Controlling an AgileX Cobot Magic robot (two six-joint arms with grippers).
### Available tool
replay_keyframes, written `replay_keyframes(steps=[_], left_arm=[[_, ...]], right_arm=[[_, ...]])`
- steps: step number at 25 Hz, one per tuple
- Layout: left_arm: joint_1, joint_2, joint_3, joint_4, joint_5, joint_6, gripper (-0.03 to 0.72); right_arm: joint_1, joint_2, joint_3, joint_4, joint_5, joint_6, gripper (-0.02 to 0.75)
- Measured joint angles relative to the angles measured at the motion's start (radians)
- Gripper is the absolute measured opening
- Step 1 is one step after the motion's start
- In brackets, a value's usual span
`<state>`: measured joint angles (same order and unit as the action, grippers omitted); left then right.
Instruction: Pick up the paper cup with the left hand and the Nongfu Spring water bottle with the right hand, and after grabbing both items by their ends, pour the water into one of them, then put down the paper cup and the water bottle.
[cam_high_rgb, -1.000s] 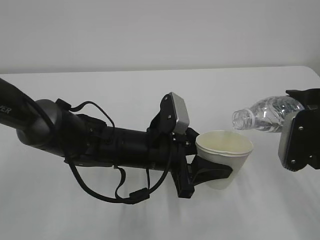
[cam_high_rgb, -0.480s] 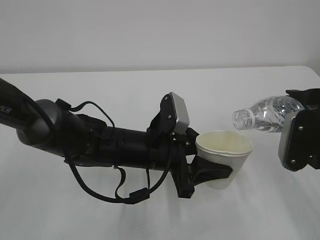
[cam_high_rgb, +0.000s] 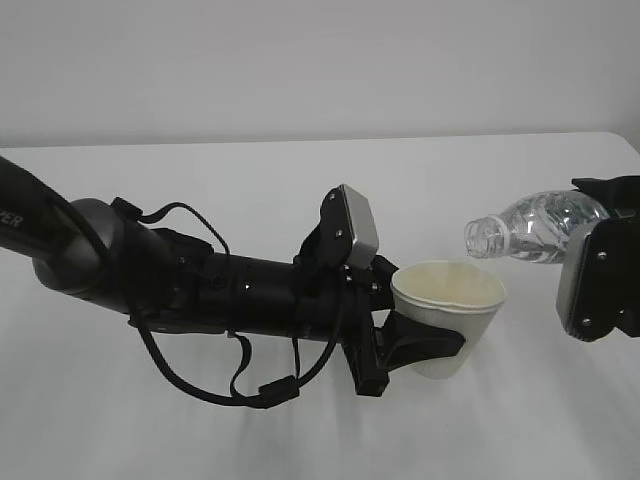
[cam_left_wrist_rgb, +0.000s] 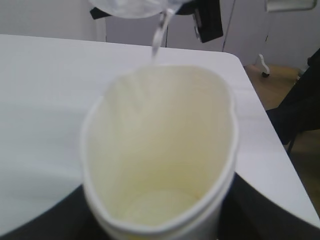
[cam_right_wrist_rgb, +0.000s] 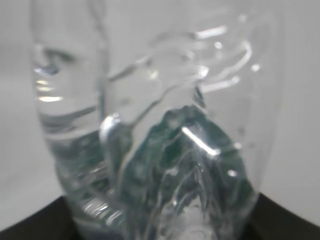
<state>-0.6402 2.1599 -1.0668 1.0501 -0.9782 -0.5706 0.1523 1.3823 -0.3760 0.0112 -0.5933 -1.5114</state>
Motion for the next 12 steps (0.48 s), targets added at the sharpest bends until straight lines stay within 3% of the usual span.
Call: replay_keyframes(steps=[12], left_arm=[[0.000,0.000,0.000,0.000,0.000,0.000,0.388]], right_arm=[[0.000,0.000,0.000,0.000,0.000,0.000,0.404]])
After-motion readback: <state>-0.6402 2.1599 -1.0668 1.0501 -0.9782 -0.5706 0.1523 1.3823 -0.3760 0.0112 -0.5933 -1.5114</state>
